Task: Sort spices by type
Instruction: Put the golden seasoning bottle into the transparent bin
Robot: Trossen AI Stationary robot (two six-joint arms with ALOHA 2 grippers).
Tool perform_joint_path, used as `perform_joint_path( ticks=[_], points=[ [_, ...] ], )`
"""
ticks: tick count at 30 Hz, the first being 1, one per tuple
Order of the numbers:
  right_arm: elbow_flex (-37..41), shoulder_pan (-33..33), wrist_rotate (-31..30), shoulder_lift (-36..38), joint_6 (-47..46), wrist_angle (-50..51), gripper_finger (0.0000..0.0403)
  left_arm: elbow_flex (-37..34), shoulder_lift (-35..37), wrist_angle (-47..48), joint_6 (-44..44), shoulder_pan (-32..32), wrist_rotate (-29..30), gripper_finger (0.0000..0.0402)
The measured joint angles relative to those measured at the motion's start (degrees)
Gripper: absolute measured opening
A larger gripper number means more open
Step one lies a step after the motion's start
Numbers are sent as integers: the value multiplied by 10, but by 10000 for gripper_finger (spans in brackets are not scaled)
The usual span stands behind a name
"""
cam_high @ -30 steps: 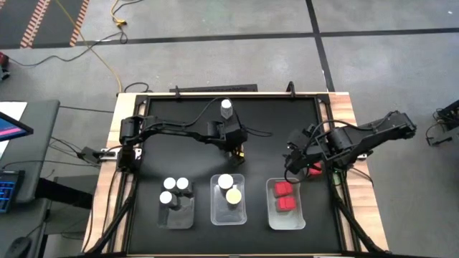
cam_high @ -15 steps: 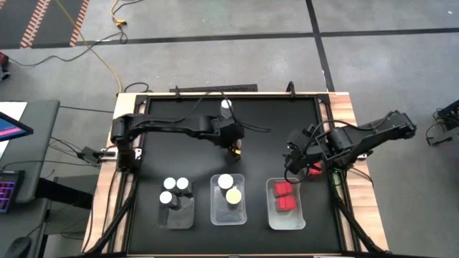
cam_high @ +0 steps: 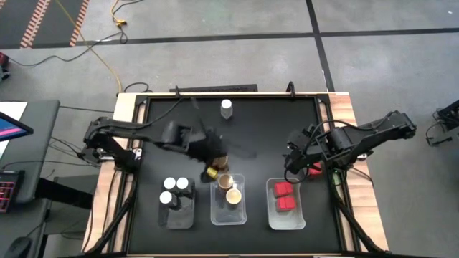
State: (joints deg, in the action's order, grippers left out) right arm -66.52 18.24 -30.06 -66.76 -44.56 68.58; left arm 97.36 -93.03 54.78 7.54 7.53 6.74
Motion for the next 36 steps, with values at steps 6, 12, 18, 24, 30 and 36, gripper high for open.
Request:
perform_joint_path(
  ticks=[6, 12, 18, 24, 30, 36],
  points=[
    [0, 0, 0, 0, 0, -1, 379, 0, 14, 31, 42, 116, 41, 271],
    [0, 0, 1, 0, -36, -1, 379, 0, 11, 29, 94, 200, 49, 271],
    [7, -1, 1, -1, -34, -1, 379, 0, 11, 8, 120, 227, 92, 271],
    [30, -4, 2, -1, -35, -2, 379, 0, -25, -26, 153, 233, 90, 271],
    [32, -4, 2, -1, -31, 2, 379, 0, -81, -40, 182, 243, 74, 271],
    [32, -4, 2, -1, -30, 2, 379, 0, -112, -64, 193, 241, 81, 271]
  ],
)
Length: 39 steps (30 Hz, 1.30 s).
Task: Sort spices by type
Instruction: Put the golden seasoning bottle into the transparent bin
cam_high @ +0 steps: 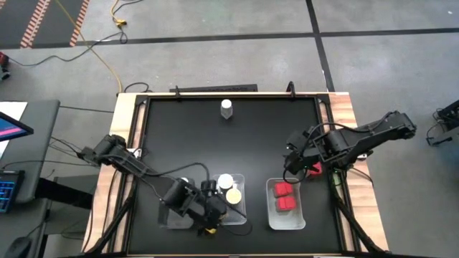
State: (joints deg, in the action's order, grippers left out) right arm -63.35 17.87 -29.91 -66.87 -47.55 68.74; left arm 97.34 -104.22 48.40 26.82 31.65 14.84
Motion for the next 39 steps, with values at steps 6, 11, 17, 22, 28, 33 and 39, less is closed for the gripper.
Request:
perform_joint_path(
  ticks=[6, 11, 17, 22, 28, 33, 39],
  points=[
    [0, 0, 0, 0, 0, 0, 379, 0, -33, 1, 9, -5, -11, 271],
    [0, 0, 0, 0, 0, 0, 379, 0, -46, -5, 9, -10, -8, 275],
    [0, 0, 0, 0, 1, 1, 379, 0, -46, -5, 9, -20, -7, 273],
    [0, 0, 0, 0, 0, 1, 379, -17, -46, -29, 12, -22, -10, 274],
    [0, 0, -1, 0, 1, 2, 379, -56, -47, -81, 15, -21, -27, 275],
    [-1, 0, -2, 0, 2, 2, 379, -58, -47, -79, -4, -29, -28, 276],
    [-1, 0, -2, 0, 0, 2, 379, -58, -46, -83, -10, -39, -33, 276]
  ],
)
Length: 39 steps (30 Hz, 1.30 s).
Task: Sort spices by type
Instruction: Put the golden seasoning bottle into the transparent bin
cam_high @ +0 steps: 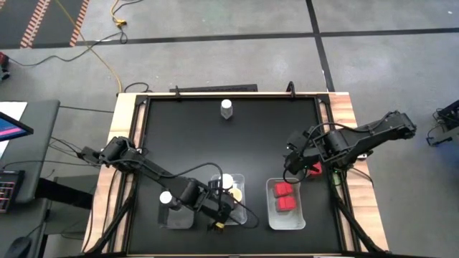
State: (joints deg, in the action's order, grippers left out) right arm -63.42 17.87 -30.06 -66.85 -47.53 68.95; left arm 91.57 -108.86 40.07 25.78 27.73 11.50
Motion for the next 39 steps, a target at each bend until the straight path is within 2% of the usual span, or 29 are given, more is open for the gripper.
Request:
perform_joint_path(
  ticks=[9, 23, 28, 39],
  points=[
    [0, 0, 0, 0, 0, 0, 379, -29, 0, -16, 17, 0, -17, 276],
    [0, 0, 0, 0, -9, -24, 379, -30, 0, -22, -2, -8, -27, 277],
    [0, 0, 0, 0, -11, -23, 379, -67, 6, -69, 25, -12, -40, 277],
    [0, 0, 0, 0, -11, -32, 379, -70, 13, -54, 8, -28, -55, 277]
  ],
)
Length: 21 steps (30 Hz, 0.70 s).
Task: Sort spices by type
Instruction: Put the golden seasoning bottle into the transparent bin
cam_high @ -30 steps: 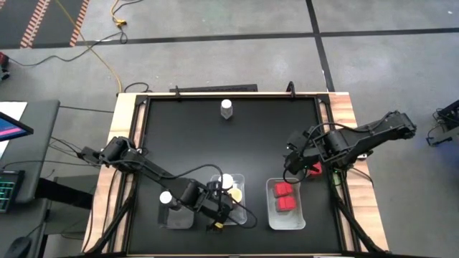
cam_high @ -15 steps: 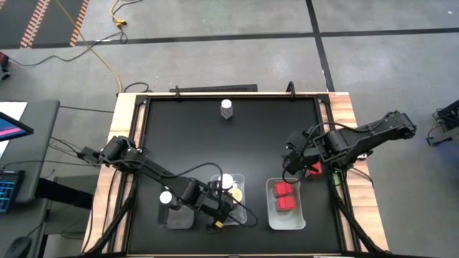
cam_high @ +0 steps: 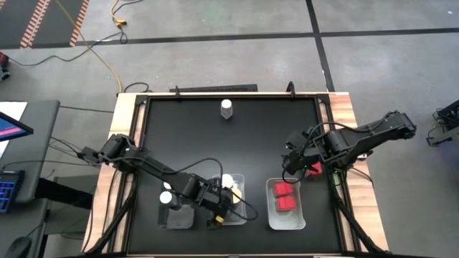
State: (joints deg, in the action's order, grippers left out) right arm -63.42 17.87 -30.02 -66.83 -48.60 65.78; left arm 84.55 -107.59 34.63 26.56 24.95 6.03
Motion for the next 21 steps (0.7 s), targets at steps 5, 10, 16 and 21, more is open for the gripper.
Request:
perform_joint_path(
  ticks=[5, 10, 16, 21],
  points=[
    [0, 0, 0, 0, 0, -2, 379, 0, 0, 3, 8, -2, -4, 277],
    [0, 0, 0, 0, 0, -3, 379, 0, 1, 7, 23, -2, -11, 277],
    [0, 0, 0, 0, 1, -3, 379, 0, 1, 7, 39, 1, -16, 277],
    [0, 0, 0, 0, 1, -3, 379, 0, 1, 6, 55, 6, -25, 282]
  ],
)
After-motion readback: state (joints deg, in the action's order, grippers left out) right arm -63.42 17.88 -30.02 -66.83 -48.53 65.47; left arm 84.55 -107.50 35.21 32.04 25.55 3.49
